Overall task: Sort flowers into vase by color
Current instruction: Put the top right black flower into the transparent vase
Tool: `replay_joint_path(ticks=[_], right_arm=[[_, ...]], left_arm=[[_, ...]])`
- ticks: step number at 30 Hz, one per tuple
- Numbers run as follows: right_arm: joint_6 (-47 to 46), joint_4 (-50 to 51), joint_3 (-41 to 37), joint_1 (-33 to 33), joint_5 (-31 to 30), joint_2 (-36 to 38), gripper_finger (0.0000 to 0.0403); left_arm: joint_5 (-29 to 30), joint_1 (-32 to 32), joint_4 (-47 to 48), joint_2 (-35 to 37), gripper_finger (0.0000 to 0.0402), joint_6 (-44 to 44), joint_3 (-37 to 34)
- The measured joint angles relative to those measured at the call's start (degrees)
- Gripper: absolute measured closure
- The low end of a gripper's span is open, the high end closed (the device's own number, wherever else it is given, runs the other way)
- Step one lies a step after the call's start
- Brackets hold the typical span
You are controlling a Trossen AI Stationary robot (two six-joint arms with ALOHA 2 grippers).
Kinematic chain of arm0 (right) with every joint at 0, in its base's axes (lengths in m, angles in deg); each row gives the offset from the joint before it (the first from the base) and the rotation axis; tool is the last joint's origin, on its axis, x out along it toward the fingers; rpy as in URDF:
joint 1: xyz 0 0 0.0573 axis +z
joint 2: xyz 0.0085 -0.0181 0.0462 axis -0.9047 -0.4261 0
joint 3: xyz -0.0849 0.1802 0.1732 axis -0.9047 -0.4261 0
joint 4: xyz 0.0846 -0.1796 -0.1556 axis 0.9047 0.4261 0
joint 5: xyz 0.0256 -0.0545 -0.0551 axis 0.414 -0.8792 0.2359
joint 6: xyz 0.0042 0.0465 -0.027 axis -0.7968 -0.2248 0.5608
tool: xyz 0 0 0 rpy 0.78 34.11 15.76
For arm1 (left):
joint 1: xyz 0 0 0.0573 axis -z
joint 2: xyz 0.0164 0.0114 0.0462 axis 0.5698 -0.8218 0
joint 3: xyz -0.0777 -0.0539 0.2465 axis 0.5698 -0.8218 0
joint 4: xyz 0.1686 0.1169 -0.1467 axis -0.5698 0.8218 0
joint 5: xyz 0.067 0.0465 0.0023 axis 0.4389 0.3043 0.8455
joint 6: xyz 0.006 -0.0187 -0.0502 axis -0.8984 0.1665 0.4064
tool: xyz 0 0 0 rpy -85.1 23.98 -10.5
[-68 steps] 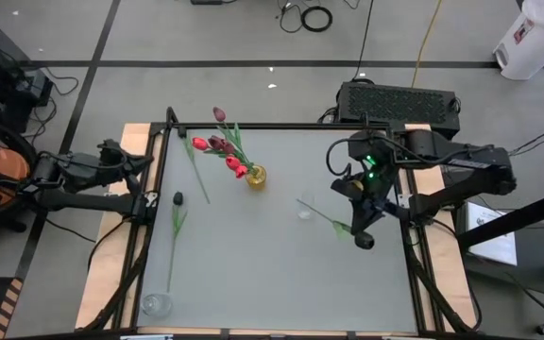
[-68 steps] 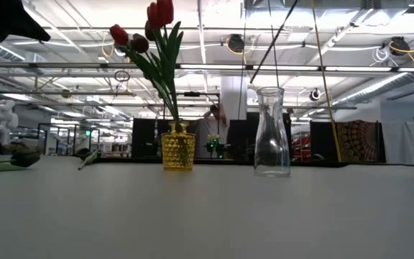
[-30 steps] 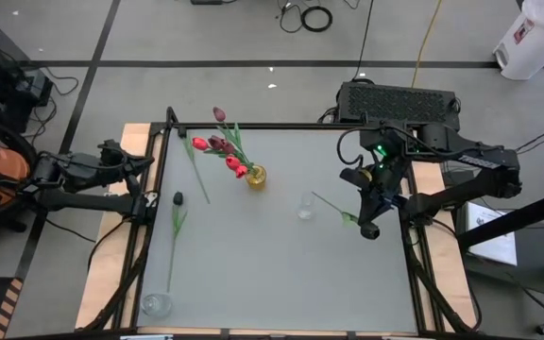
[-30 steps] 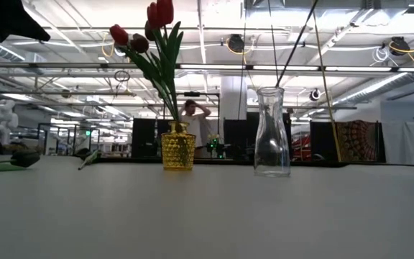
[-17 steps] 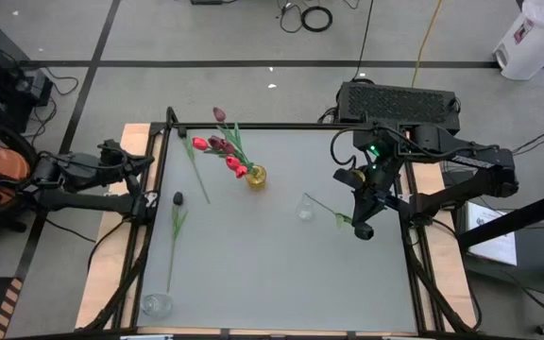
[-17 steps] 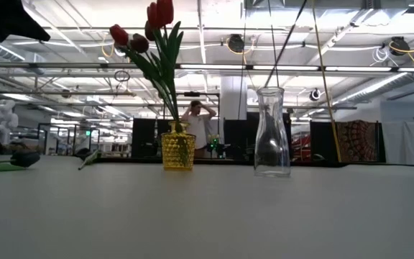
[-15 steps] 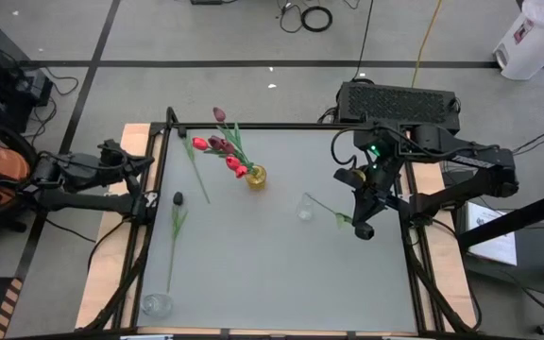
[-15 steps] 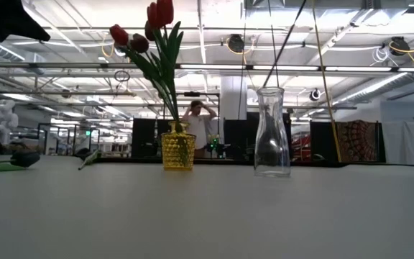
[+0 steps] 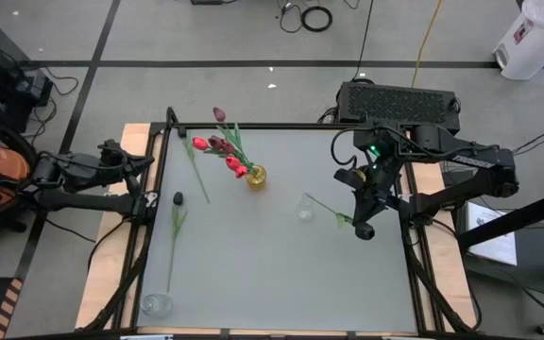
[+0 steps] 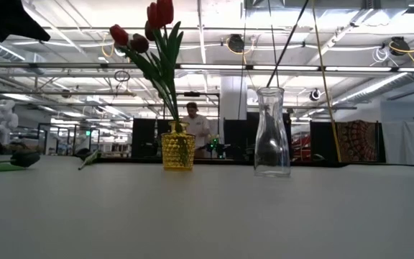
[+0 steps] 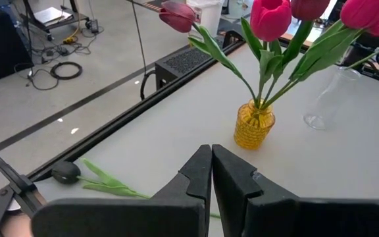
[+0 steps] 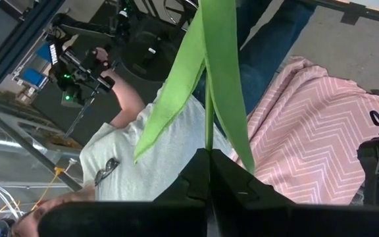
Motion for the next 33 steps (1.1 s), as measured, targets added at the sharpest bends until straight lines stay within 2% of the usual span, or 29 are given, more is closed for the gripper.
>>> replay_joint_path(ticks=[33], right_arm=[[-1.62,-0.17,0.09,0.0,1.49,-1.42,0.0403]], left_arm=[[-0.03,0.0,0.0,0.0,0.0382,-0.02,0.0]])
